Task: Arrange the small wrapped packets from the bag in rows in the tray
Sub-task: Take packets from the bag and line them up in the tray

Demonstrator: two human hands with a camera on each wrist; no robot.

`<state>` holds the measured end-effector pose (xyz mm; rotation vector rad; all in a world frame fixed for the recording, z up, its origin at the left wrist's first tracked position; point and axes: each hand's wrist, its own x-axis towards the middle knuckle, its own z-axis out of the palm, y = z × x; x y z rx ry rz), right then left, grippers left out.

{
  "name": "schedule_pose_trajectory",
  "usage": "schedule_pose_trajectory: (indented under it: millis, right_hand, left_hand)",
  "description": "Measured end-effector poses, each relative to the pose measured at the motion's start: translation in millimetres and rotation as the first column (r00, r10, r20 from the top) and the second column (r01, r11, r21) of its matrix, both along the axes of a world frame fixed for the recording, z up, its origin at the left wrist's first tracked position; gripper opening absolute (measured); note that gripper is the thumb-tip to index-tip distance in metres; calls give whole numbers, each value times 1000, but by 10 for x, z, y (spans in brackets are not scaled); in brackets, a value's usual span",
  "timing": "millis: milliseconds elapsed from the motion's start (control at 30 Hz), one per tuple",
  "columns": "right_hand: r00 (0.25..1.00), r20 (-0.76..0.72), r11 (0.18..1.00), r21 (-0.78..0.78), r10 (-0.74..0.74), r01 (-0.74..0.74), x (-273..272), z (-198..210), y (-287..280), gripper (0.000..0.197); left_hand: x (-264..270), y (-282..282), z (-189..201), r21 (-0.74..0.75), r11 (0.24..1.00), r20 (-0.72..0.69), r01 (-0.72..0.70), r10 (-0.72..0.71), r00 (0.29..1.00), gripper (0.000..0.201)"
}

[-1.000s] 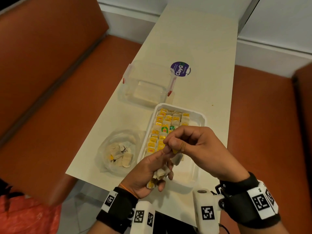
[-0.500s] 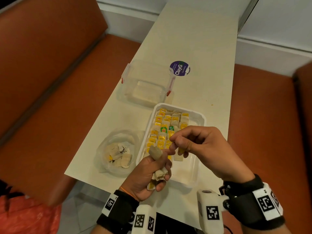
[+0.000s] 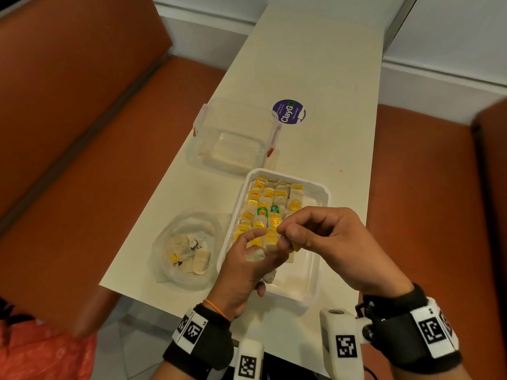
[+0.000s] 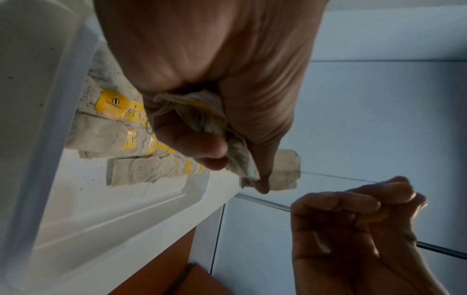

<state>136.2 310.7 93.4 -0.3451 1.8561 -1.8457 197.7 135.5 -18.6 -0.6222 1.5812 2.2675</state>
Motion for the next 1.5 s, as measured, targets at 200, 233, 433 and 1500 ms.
schedule_pose_trajectory:
  millis: [200,233,433,1500]
  right_hand:
    - [1000,11,1000,-7,-19,19,-8,-34,51,19]
    - [999,13,1000,-3,-31,31,-17,-42,60,19]
    - [949,49,949,80,-310,306,-87,-259,70,15]
    - [861,351,929,91,-368,360,256,-823,-1,30]
  left_hand:
    - [-6,31,113,-63,997,-86,46,-52,995,35]
    - [-2,34,115,-82,995,-84,53,-60,995,30]
    - [11,43,139,-124,988,-50,95,-102,994,28]
    - [91,234,89,-128,989,43,72,-67,997,15]
